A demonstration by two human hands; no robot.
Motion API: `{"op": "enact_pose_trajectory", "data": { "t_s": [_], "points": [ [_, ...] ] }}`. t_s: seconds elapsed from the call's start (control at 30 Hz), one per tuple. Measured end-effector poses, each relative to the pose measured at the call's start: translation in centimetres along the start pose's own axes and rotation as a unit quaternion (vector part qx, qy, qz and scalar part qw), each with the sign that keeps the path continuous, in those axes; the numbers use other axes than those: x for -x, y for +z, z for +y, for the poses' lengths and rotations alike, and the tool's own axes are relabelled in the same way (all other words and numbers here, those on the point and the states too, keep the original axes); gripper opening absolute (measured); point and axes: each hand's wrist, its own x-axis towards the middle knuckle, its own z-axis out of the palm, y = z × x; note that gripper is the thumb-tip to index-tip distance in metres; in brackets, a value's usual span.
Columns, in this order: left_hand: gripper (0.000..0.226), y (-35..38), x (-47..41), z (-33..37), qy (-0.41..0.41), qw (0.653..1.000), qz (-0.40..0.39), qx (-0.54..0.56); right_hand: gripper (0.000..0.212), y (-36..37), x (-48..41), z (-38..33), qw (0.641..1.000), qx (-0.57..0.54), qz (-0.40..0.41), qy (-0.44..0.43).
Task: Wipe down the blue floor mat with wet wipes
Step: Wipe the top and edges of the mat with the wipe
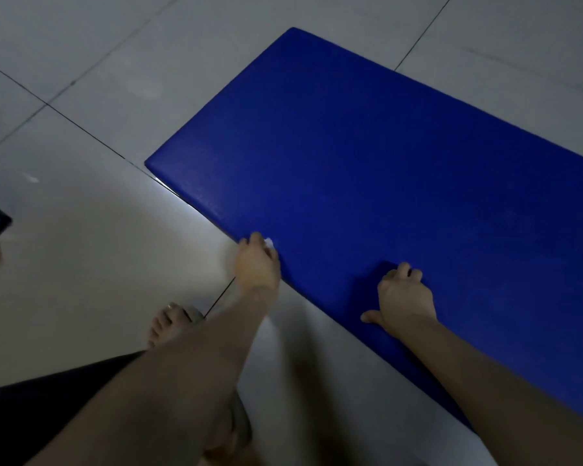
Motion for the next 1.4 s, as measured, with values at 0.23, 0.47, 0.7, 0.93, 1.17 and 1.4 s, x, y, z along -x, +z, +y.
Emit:
{"op": "enact_pose_trajectory", "data": {
  "t_s": [0.23,0.47,0.7,0.93,1.17,1.4],
  "points": [
    [0.028,4.8,12.3,3.7,0.225,0.967,-0.119,-0.011,0.113,-0.2,0.1,0.0,1.0,-0.009,0.004,-0.003],
    [0.024,1.9,4.7,1.8,0.316,0.925,-0.16,-0.138,0.113,-0.2,0.0,0.0,1.0,-0.008,-0.001,-0.001],
    [0.026,-1.0,-1.4,0.0,0.052,0.995,-0.026,-0.08,0.112,0.2,0.0,0.1,1.0,0.001,0.005,-0.002],
    [0.023,4.5,12.3,4.4,0.18,0.977,-0.118,0.001,0.105,0.1,-0.3,0.1,1.0,-0.005,0.002,-0.007],
    [0.02,3.4,9.3,3.4,0.375,0.894,-0.214,-0.117,0.108,0.3,-0.2,0.3,1.0,-0.01,0.014,-0.003],
    [0.025,-0.5,-1.0,0.2,0.045,0.996,-0.038,-0.064,0.112,0.7,0.1,0.3,1.0,-0.014,0.016,-0.005]
  ]
}}
